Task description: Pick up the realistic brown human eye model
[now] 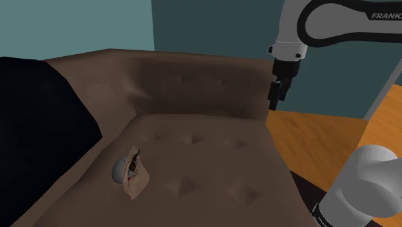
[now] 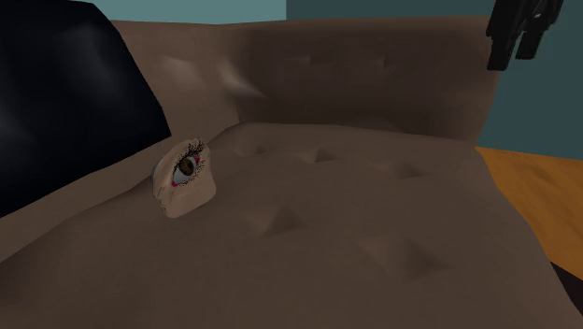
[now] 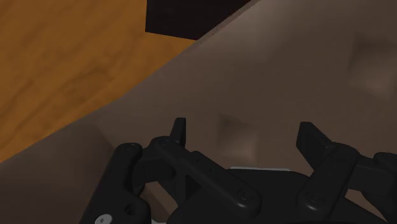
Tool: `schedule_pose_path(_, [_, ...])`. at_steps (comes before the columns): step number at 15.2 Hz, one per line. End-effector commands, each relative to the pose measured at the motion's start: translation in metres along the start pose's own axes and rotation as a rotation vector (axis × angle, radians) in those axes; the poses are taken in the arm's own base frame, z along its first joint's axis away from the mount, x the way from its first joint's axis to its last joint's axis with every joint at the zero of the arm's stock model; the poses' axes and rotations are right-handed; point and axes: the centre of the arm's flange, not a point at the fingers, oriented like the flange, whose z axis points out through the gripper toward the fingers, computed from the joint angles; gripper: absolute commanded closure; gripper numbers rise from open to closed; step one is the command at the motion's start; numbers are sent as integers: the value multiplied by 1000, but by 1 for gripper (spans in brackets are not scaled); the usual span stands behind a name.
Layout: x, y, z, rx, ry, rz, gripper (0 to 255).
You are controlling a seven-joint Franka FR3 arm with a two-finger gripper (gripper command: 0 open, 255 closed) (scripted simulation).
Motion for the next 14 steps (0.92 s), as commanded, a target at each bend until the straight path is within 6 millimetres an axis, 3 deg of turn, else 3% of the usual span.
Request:
schedule_pose_path(1, [0,0,0,0,0,0,0])
schedule_pose_path(14, [66,-145,21,71,14,154,0])
